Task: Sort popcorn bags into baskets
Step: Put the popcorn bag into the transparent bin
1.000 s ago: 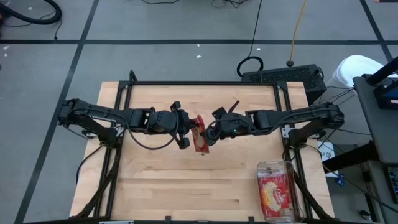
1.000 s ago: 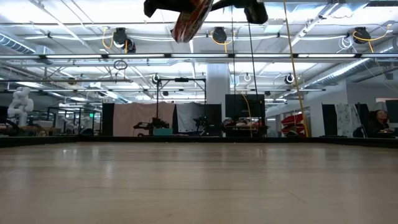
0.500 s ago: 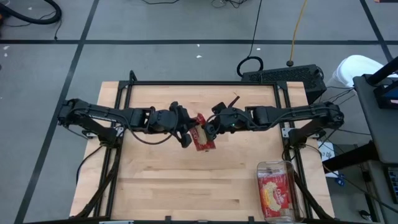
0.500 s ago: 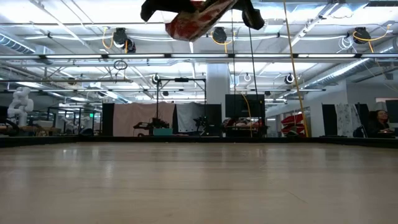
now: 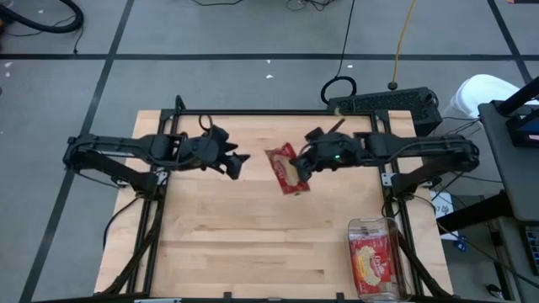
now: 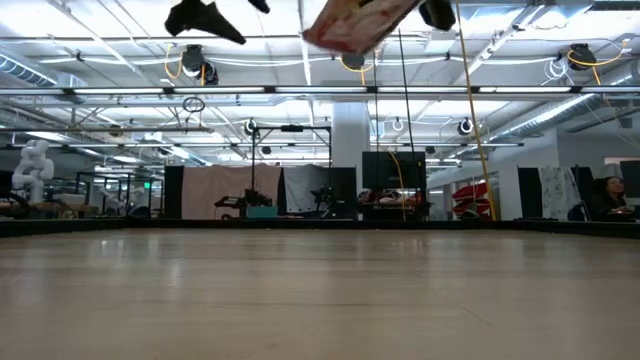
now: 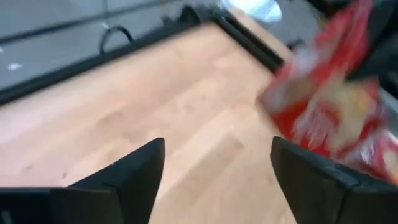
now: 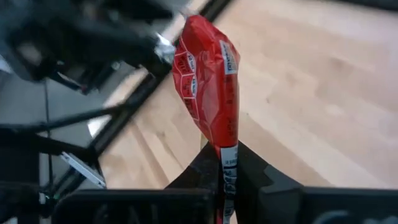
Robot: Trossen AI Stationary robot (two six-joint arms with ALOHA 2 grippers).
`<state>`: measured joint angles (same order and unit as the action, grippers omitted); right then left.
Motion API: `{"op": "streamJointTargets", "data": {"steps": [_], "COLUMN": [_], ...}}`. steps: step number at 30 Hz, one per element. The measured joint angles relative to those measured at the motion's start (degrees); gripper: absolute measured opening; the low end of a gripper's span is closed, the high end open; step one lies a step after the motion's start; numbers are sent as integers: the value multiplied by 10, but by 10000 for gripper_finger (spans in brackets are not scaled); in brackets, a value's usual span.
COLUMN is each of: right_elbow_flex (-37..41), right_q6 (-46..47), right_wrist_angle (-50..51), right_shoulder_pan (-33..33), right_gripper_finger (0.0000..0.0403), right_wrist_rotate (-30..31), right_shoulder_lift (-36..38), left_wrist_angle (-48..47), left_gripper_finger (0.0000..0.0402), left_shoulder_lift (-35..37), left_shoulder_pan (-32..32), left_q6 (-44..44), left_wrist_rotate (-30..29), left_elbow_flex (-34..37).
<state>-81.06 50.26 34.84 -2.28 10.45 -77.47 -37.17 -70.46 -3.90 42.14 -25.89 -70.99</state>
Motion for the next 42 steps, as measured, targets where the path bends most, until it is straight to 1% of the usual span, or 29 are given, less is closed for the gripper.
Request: {"op": "streamJointTargets", "data": {"steps": [3,6,8,11,15,19,22,27,29,32,34,36,40,42], "right_elbow_flex": [0,0,0,0,0,0,0,0,0,0,0,0,0,1], "right_q6": [-5,-11,-15,-15,-15,-15,-21,-51,-70,-116,-155,-192,-257,-279], "right_wrist_angle": [-5,-9,-17,-45,-83,-88,-92,-122,-138,-196,-243,-288,-369,-404], "right_shoulder_pan": [0,0,-4,-13,-25,-31,-31,-30,-30,-30,-29,-29,-29,-29], "right_gripper_finger": [11,11,11,12,12,12,12,12,12,12,12,12,12,12], "right_wrist_rotate": [19,33,33,31,31,38,60,76,92,112,125,136,138,137], "right_shoulder_lift": [25,38,42,45,49,61,75,104,115,130,136,139,139,139], "left_wrist_angle": [19,73,121,153,175,205,226,277,320,404,473,522,667,757], "left_gripper_finger": [303,297,287,273,265,274,283,291,291,288,286,287,300,305], "left_shoulder_lift": [1,-2,-13,-30,-49,-63,-64,-64,-64,-70,-89,-108,-151,-181], "left_shoulder_pan": [18,21,15,5,-9,-30,-42,-49,-49,-49,-46,-45,-43,-41], "left_q6": [-31,-60,-71,-74,-51,-38,-39,-48,-57,-68,-78,-85,-113,-135], "left_wrist_rotate": [90,164,189,207,201,185,176,119,108,99,92,88,73,68], "left_elbow_flex": [1,1,0,1,1,1,1,1,1,1,0,2,2,1]}}
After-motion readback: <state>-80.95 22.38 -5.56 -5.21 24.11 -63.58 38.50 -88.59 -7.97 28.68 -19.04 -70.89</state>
